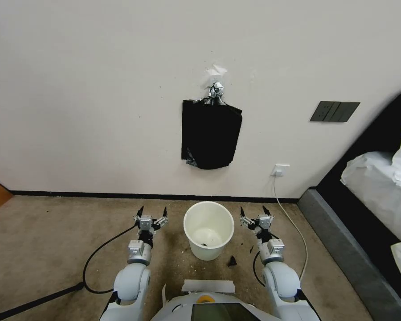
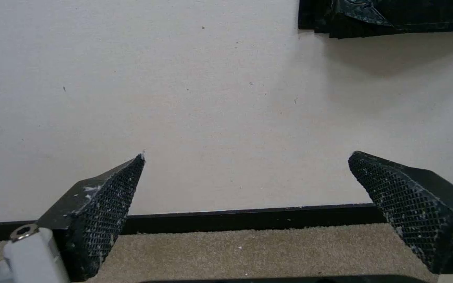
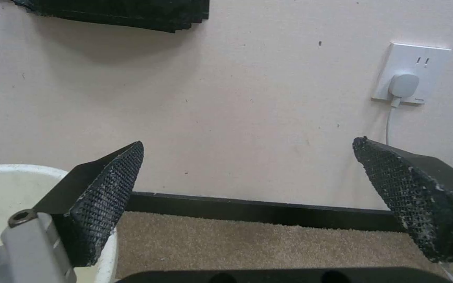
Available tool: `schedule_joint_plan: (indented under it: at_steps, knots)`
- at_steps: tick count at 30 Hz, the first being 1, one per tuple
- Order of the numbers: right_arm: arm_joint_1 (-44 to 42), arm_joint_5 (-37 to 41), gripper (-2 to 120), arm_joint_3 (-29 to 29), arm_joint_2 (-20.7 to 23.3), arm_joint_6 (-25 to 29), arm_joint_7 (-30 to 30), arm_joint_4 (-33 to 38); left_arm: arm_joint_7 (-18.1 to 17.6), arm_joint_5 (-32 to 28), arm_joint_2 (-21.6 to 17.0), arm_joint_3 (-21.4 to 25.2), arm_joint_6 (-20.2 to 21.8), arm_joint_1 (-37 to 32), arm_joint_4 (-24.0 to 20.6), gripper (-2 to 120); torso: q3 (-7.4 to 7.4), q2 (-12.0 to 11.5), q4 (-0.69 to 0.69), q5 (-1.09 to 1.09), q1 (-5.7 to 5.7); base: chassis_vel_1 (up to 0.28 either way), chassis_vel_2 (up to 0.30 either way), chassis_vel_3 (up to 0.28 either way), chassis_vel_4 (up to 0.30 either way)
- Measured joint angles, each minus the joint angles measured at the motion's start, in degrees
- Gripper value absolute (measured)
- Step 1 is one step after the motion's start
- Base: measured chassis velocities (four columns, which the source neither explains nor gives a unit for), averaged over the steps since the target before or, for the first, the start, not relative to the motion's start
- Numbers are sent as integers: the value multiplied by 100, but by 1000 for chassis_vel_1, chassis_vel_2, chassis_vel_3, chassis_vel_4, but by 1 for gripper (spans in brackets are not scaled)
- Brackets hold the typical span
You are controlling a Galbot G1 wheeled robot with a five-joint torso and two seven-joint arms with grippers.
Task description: Place a trash bag onto the trash bin.
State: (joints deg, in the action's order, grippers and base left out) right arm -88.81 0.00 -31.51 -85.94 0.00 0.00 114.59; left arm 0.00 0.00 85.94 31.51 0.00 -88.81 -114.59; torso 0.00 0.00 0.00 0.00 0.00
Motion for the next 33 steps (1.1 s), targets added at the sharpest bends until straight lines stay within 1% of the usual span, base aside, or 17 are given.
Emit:
schedule_joint_plan:
  at_steps: [16, 19, 22, 23, 24, 26, 27, 28, 29, 31, 33]
  knots:
    - [-4, 0, 100, 0, 0, 4, 0, 0, -5, 0, -2, 0, -4, -5, -1, 100, 0, 0, 0, 0, 0, 0, 0, 0, 0]
    - [-54, -5, 100, 7, -1, 69, 16, 15, -62, -21, -32, 0, -83, -78, -53, 100, 0, 0, -1, -1, 0, 0, 0, 0, 0]
    - [-474, -111, 100, 74, -33, 664, 229, 232, -485, -212, -248, 23, -740, -615, -503, 100, 0, 0, 0, 0, 0, 0, 0, 0, 0]
    - [-474, -111, 100, 74, -33, 664, 229, 232, -485, -212, -248, 23, -740, -615, -503, 100, 0, 0, 0, 0, 0, 0, 0, 0, 0]
    - [-650, -160, 100, 105, -47, 923, 327, 328, -666, -293, -338, 33, -1022, -844, -694, 100, 0, 0, 1, 0, 0, 0, 0, 0, 0]
    - [-967, -231, 100, 157, -71, 1310, 463, 476, -856, -425, -471, 28, -1440, -1169, -933, 100, -1, 1, 0, 3, 0, 0, 0, 0, 0]
    - [-967, -231, 100, 157, -71, 1310, 463, 476, -856, -425, -471, 28, -1440, -1169, -933, 100, -1, 1, 0, 3, 0, 0, 0, 0, 0]
    - [-1038, -234, 100, 156, -73, 1346, 479, 486, -808, -474, -502, -35, -1548, -1249, -939, 100, 0, 0, 1, -1, 0, 0, 0, 0, 0]
    - [-1164, -247, 100, 179, -69, 1486, 524, 571, -767, -514, -532, -55, -1599, -1284, -942, 100, 0, 0, 3, -1, 0, 0, 0, 0, 0]
    - [-1518, -281, 100, 265, -71, 1833, 624, 773, -688, -602, -618, -95, -1624, -1309, -975, 100, 0, 0, -4, -3, 0, 0, 0, 0, 0]
    - [-1569, -280, 100, 278, -71, 1893, 639, 812, -658, -630, -661, -116, -1624, -1312, -980, 100, -1, 0, -3, -2, -1, 0, 0, 0, 0]
